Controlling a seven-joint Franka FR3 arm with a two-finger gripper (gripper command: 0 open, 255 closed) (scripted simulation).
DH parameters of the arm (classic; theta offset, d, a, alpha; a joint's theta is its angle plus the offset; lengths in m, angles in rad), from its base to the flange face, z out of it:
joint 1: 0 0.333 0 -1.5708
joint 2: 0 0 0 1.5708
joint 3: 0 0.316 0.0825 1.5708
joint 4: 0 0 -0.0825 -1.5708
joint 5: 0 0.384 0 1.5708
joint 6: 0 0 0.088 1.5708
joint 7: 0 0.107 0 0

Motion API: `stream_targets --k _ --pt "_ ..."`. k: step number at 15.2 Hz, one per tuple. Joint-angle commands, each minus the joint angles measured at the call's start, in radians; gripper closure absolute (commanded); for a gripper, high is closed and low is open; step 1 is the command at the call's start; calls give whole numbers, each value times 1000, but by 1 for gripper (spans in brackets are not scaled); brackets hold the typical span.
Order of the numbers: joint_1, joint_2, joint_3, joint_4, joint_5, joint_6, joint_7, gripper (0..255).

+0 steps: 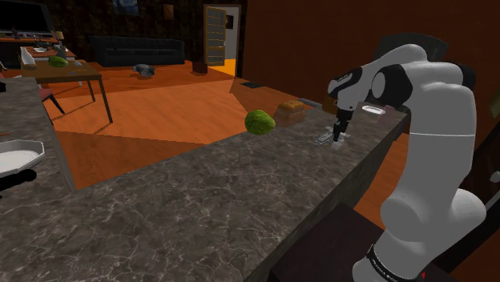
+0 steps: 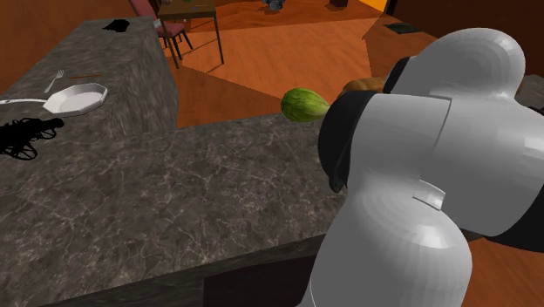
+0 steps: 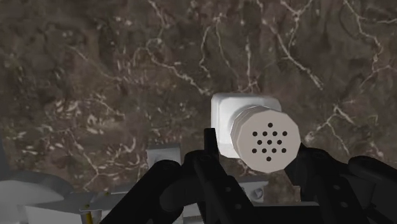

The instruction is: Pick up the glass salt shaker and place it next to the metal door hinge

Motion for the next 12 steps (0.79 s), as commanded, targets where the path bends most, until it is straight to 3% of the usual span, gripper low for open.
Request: stream_targets --k 1,9,10,12 --pt "-1 13 3 -15 6 28 -3 255" --pt "-1 13 3 -15 6 28 -3 255" --pt "-1 13 3 -15 6 28 -3 0" --pt "-1 13 3 -15 6 28 -3 0"
